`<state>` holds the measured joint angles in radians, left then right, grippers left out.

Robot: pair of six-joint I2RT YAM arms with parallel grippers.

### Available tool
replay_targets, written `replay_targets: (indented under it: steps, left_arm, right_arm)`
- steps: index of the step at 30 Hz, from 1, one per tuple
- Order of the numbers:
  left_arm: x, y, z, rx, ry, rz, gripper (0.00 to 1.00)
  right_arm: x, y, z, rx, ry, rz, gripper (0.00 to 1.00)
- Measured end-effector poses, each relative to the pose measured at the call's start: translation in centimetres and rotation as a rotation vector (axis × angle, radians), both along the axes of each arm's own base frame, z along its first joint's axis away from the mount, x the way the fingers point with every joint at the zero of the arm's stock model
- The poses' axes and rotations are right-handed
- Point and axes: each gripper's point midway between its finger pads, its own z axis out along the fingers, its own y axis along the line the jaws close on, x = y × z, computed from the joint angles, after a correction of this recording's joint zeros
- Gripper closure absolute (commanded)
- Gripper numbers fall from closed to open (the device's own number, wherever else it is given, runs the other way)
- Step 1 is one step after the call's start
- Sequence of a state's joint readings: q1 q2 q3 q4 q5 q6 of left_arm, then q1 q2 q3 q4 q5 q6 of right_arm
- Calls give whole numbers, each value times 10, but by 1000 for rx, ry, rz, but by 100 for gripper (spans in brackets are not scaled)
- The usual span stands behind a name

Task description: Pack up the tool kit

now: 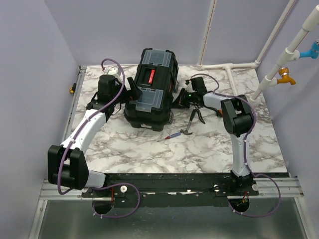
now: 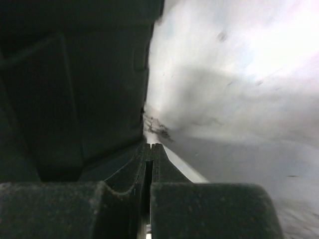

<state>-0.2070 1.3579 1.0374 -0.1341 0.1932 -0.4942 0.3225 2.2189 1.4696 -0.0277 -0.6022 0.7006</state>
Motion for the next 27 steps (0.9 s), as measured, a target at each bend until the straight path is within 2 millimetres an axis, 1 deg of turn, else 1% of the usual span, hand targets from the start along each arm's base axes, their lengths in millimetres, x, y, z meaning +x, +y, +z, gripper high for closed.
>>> replay_targets:
  steps: [3,6,8,10,12,17,22,27]
  left_arm:
    - [4,-2,-1,-2,9,-2,2]
    - [3,-3,-2,-4,9,-3,1]
    - [4,-3,-2,-6,8,-2,1]
    - [4,-3,-2,-6,8,-2,2]
    - [4,-3,-2,-7,7,-2,2]
    - [2,-5,-1,7,0,7,2]
    - [-10,-10,3,72,-10,41,2]
    - [-38,-23,14,226,-49,74,1]
  right_arm:
    - [-20,13,-8,-10,25,63,99]
    - [-37,18,-13,-18,26,105,99]
    - [-43,13,-8,-35,2,115,99]
    - [-46,3,0,-48,-15,108,99]
    - [-48,-4,9,-57,-35,107,99]
    - [-51,-10,31,-69,-107,113,99]
    - [-59,-14,37,-73,-124,119,99]
    - [-67,-15,33,-64,-101,134,99]
